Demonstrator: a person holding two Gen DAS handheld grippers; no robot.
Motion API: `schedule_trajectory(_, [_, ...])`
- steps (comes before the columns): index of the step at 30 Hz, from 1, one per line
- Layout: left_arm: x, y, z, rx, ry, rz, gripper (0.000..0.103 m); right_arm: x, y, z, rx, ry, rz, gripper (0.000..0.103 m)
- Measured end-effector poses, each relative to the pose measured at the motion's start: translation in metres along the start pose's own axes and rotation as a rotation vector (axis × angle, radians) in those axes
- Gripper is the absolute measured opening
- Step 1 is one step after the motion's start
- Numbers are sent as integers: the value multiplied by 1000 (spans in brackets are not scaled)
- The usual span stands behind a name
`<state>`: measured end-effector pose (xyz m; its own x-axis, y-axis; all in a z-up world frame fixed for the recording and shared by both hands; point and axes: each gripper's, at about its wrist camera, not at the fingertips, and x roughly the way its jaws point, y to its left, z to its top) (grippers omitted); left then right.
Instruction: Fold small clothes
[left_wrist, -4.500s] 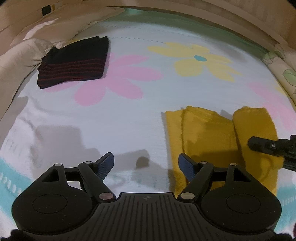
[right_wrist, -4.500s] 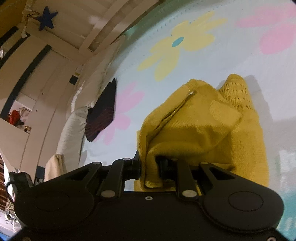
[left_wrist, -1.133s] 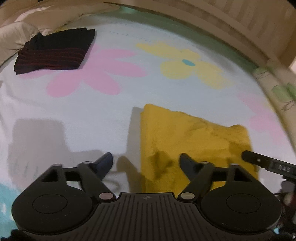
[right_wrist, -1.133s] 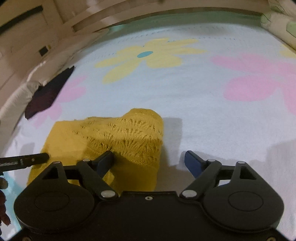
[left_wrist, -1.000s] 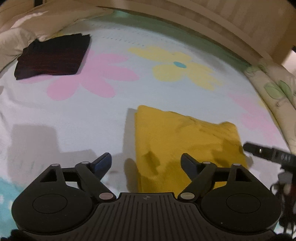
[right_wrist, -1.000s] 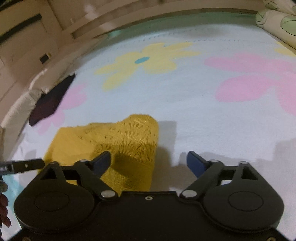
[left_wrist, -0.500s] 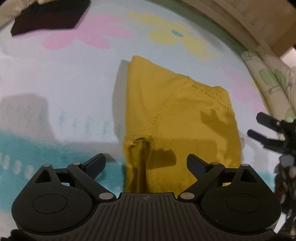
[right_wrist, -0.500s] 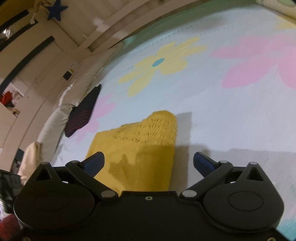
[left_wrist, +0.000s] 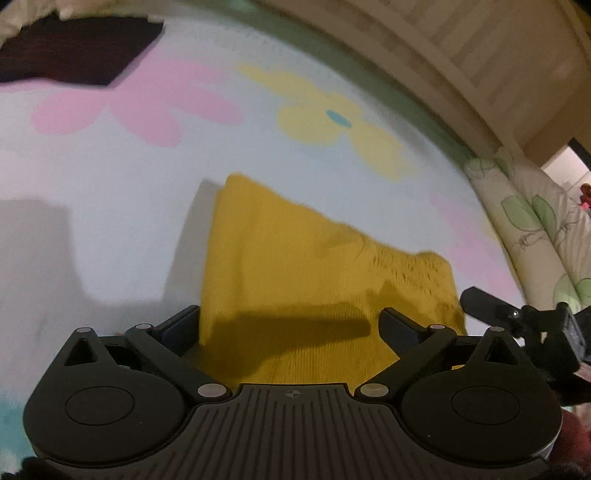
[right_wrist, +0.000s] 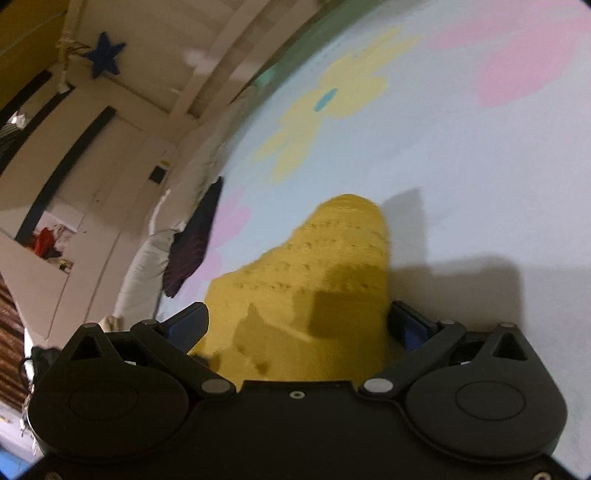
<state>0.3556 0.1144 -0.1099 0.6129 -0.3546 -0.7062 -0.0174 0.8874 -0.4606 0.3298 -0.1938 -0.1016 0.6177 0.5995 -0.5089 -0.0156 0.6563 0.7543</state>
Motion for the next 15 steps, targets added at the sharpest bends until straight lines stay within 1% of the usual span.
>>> schedule_trajectory(3, [6, -10, 0, 46, -26, 19, 102, 6, 4, 1, -19, 8, -8, 103])
schedule_trajectory(5, [6, -11, -1, 31, -41, 16, 101, 6, 5, 1, -25, 6, -8, 103])
schedule_trajectory(6, [5, -10, -1, 12, -48, 16, 98, 6, 6, 0, -33, 9, -5, 103])
schedule_trajectory(7, [4, -9, 0, -10, -52, 19, 85, 6, 6, 0, -42, 15, -1, 103])
schedule_trajectory(8, [3, -7, 2, -24, -50, 20, 75, 6, 6, 0, -47, 19, 4, 102])
schedule_trajectory(9, [2, -5, 3, -41, -43, 24, 48, 5, 6, 0, -50, 23, 4, 88])
schedule_trajectory(10, [0, -3, 5, -66, -37, 23, 26, 5, 5, 0, -45, 32, -9, 69])
schedule_trajectory(11, [-2, 1, 5, -88, -41, 1, 22, 6, 4, 0, -28, 46, -32, 39])
schedule_trajectory(12, [-5, 1, 4, -94, -48, -16, 21, 4, 5, -1, -27, 38, -32, 40])
schedule_trajectory(13, [-8, -2, 3, -77, -57, -9, 21, 3, 10, -2, -57, 33, -48, 39])
schedule_trajectory(15, [-18, -13, 3, -26, -70, 4, 20, -2, 29, -2, -153, 33, -100, 38])
